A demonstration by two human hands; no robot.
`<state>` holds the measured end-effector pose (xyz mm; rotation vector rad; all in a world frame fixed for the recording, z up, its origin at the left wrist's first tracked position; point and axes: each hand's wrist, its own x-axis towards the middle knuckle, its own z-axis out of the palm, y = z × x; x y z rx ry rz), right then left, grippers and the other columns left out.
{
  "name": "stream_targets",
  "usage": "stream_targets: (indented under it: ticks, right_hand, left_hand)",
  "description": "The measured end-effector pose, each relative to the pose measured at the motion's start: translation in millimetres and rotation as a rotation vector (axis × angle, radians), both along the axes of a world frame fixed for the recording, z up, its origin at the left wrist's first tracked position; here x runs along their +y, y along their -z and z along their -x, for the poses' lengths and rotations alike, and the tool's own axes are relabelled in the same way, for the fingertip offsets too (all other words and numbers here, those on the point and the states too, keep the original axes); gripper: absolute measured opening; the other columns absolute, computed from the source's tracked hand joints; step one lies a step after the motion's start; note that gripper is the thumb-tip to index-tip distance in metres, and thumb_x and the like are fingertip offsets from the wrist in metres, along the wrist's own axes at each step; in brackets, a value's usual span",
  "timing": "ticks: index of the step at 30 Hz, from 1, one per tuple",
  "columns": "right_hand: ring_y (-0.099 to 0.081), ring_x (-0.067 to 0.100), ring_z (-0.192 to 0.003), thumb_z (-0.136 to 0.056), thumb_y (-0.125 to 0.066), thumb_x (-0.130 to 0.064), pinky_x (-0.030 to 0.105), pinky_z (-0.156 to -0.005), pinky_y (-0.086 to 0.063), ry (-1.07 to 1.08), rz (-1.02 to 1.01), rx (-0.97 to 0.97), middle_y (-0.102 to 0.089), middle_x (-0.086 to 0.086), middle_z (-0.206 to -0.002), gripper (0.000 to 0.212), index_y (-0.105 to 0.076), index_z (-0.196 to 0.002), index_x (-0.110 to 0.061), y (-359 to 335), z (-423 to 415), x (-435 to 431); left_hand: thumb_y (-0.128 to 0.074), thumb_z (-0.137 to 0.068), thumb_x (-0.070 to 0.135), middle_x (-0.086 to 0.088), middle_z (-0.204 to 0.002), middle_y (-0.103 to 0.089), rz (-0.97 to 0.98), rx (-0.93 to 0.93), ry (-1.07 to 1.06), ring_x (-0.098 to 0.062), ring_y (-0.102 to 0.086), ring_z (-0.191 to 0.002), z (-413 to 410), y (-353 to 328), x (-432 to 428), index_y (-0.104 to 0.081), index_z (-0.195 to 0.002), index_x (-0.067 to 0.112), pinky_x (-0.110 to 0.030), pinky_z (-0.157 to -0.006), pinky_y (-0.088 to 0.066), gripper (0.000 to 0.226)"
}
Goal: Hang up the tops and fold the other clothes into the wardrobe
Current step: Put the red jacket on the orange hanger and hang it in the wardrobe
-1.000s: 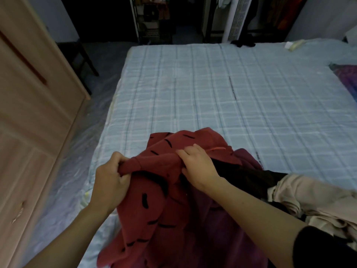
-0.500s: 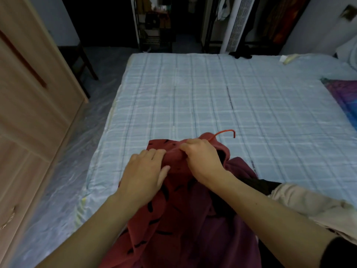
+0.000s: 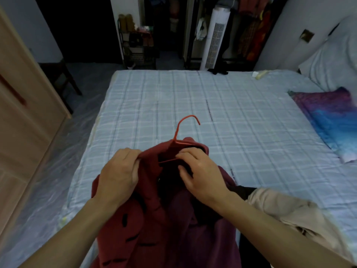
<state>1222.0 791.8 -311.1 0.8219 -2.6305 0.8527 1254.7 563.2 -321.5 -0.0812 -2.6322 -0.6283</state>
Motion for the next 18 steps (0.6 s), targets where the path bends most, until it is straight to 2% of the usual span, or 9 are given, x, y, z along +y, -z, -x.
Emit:
stream_targets:
  ticks: [3,6,8,9,11,12,14,16,18]
  right_hand:
    - [-0.054,0.02,-0.116,-0.086,-0.066,-0.015,0.033,-0.096,-0.049,0.18,-0.038,-0.103,-0.056,0.001,-0.126,0.044,-0.057,-0.129,-0.014,15.3,17.3,20.1]
    - [-0.041,0.023,-0.134,-0.088,-0.068,-0.023,0.037,-0.107,-0.042,0.31,-0.141,-0.269,-0.042,0.004,-0.146,0.066,-0.037,-0.146,-0.014,28.9,45.8,24.7]
    - [-0.041,0.026,-0.135,-0.089,-0.067,-0.022,0.04,-0.107,-0.042,0.321,-0.173,-0.365,-0.042,0.006,-0.148,0.065,-0.037,-0.146,-0.014,37.9,66.5,21.5]
    - [-0.048,0.028,-0.127,-0.089,-0.066,-0.02,0.042,-0.101,-0.046,0.318,-0.181,-0.385,-0.05,0.008,-0.14,0.056,-0.046,-0.14,-0.015,41.9,76.1,18.7]
    - [-0.062,0.029,-0.102,-0.088,-0.059,-0.012,0.037,-0.078,-0.049,0.332,-0.204,-0.368,-0.065,0.007,-0.108,0.027,-0.064,-0.114,-0.015,44.9,88.9,13.5]
    - [-0.064,0.029,-0.089,-0.087,-0.054,-0.007,0.033,-0.067,-0.045,0.352,-0.223,-0.339,-0.066,0.004,-0.092,0.021,-0.068,-0.1,-0.016,46.2,93.3,12.2]
    - [-0.059,0.025,-0.068,-0.083,-0.047,-0.001,0.028,-0.053,-0.032,0.363,-0.257,-0.284,-0.054,-0.005,-0.066,0.026,-0.062,-0.078,-0.022,46.8,97.0,11.2]
    - [-0.054,0.025,-0.062,-0.081,-0.046,0.002,0.028,-0.05,-0.026,0.331,-0.343,-0.26,-0.042,-0.008,-0.059,0.031,-0.048,-0.071,-0.028,44.4,96.6,12.3]
    - [-0.06,0.032,-0.072,-0.083,-0.047,0.002,0.031,-0.056,-0.032,0.275,-0.479,-0.238,-0.051,0.001,-0.068,0.025,-0.051,-0.077,-0.023,43.6,97.0,15.3]
  left_hand:
    - [-0.052,-0.092,0.011,-0.009,-0.088,-0.063,0.002,0.044,-0.024,-0.029,-0.059,-0.083,-1.5,0.2,-5.1,-0.067,-0.101,0.004,-0.037,-0.078,-0.045,0.019]
    - [-0.053,-0.091,0.01,-0.01,-0.087,-0.063,0.023,0.059,-0.028,-0.029,-0.06,-0.083,-5.4,1.0,-8.5,-0.068,-0.1,0.003,-0.036,-0.078,-0.044,0.019]
    - [-0.053,-0.091,0.011,-0.01,-0.088,-0.064,0.038,0.055,-0.026,-0.03,-0.06,-0.084,-8.0,2.0,-11.0,-0.068,-0.102,0.002,-0.036,-0.079,-0.045,0.02]
    - [-0.053,-0.091,0.011,-0.009,-0.089,-0.064,0.036,0.049,-0.025,-0.029,-0.061,-0.084,-8.8,2.7,-12.3,-0.068,-0.102,0.003,-0.036,-0.08,-0.046,0.02]
    - [-0.052,-0.092,0.012,-0.008,-0.089,-0.063,0.027,0.035,-0.017,-0.028,-0.06,-0.083,-10.1,4.7,-14.7,-0.068,-0.102,0.003,-0.036,-0.079,-0.046,0.021]
    - [-0.052,-0.092,0.013,-0.008,-0.089,-0.063,0.026,0.029,-0.012,-0.028,-0.06,-0.083,-10.3,5.9,-15.9,-0.068,-0.103,0.003,-0.037,-0.08,-0.046,0.022]
    - [-0.051,-0.093,0.014,-0.009,-0.09,-0.064,0.027,0.021,-0.008,-0.028,-0.06,-0.084,-9.6,7.6,-17.7,-0.068,-0.103,0.002,-0.037,-0.081,-0.047,0.024]
    - [-0.052,-0.092,0.013,-0.009,-0.09,-0.065,0.016,0.02,-0.009,-0.028,-0.06,-0.084,-7.3,9.2,-20.3,-0.069,-0.103,0.001,-0.036,-0.082,-0.047,0.023]
    - [-0.054,-0.09,0.012,-0.008,-0.089,-0.065,-0.018,0.01,-0.012,-0.027,-0.061,-0.084,-5.4,10.3,-23.0,-0.07,-0.103,0.001,-0.035,-0.082,-0.047,0.023]
